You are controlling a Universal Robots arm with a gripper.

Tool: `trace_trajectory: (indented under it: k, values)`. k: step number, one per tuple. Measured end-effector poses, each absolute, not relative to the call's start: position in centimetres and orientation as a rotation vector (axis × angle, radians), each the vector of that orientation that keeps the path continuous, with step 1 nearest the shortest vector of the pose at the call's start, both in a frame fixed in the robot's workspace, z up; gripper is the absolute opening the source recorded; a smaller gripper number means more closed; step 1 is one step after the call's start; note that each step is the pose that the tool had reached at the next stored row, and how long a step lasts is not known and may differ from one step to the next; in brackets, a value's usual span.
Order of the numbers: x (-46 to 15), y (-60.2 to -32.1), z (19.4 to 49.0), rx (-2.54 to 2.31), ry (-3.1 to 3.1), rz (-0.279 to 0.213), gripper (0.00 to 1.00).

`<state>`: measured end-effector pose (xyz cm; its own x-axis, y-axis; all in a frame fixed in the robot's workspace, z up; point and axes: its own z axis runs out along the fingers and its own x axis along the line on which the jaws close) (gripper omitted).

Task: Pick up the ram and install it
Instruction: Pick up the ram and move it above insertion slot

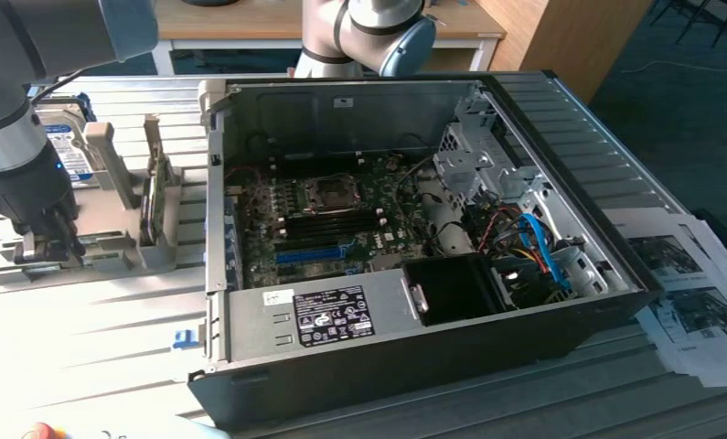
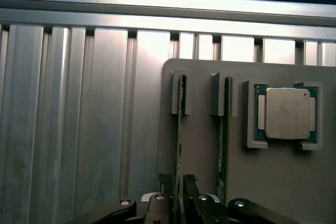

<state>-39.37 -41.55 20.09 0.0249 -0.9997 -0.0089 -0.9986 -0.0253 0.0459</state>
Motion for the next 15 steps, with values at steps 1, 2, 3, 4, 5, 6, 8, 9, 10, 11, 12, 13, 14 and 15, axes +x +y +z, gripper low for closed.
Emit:
trace_trajectory:
  k: [1, 2, 3, 4, 5, 6, 8, 9, 10, 11, 12, 13, 14, 15]
  values:
    - [-39.37, -41.55, 20.09, 2.230, -2.174, -0.060, 0.23]
    - [-39.37, -41.55, 20.09, 2.230, -2.174, -0.060, 0.23]
    - [-39.37, -41.55, 20.09, 2.230, -2.174, -0.060, 0.23]
    - [-39.37, -41.55, 20.09, 2.230, -2.174, -0.060, 0.23]
    - [-39.37, -41.55, 20.09, 2.230, -2.174, -0.060, 0.23]
    - [-39.37, -41.55, 20.09, 2.230, -2.174, -0.060, 0.23]
    - [-39.37, -41.55, 20.09, 2.230, -2.174, -0.060, 0.23]
    - [-39.37, -41.55, 20.09, 2.230, -2.174, -0.060, 0.23]
    - [-39.37, -41.55, 20.09, 2.230, -2.174, -0.060, 0.23]
    - [-39.37, -41.55, 20.09, 2.230, -2.174, -0.060, 0.23]
    - [-39.37, -41.55, 20.09, 2.230, -2.174, -0.060, 0.23]
    - [-39.37, -41.55, 20.09, 2.230, -2.174, -0.060, 0.23]
    - [-39.37, -41.55, 20.09, 2.230, -2.174, -0.060, 0.23]
    - [-39.37, -41.55, 20.09, 2.230, -2.174, -0.060, 0.23]
